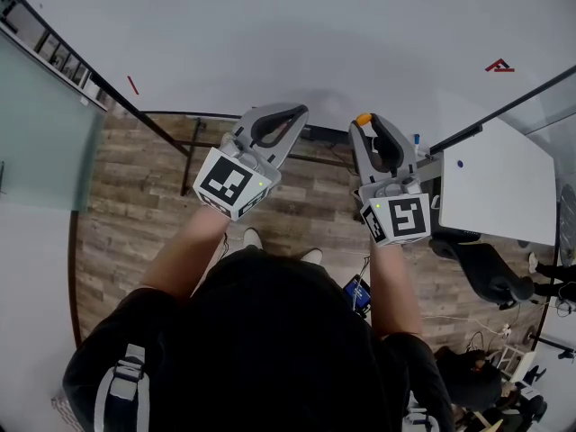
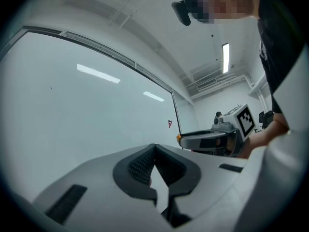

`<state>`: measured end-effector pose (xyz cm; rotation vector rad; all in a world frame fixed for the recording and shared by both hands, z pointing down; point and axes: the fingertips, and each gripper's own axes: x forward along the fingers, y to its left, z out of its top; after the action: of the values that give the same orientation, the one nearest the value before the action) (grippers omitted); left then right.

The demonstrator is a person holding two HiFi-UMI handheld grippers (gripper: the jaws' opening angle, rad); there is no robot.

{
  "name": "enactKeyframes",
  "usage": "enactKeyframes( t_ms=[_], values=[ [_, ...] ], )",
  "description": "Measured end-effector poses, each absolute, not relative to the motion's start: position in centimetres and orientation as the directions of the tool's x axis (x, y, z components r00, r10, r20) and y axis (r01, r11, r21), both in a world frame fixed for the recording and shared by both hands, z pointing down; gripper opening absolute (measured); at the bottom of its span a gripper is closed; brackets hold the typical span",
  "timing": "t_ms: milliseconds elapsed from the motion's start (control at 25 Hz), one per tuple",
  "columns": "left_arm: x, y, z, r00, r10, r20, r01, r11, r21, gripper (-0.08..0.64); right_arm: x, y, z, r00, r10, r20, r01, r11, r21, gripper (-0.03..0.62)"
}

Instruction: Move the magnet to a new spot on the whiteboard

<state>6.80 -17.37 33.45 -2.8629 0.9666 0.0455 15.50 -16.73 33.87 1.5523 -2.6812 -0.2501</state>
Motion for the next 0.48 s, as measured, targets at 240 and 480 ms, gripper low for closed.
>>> enactKeyframes(
  t_ms=[240,480],
  values=[
    [6.9,-17.6,33.3,0.804,-0.591,-0.069,-0.595,-0.797,-0.108,0.005,15.3,-17.2,34.0,-0.488,-0.872,-0.043,-0.865,0.477,0.155,0.12],
    [6.2,-18.3,33.3,0.794,-0.605,-0.068,-0.608,-0.786,-0.11,0.005,14.7,-17.9,34.1,-0.489,-0.872,-0.022,-0.862,0.479,0.164,0.12]
  ],
)
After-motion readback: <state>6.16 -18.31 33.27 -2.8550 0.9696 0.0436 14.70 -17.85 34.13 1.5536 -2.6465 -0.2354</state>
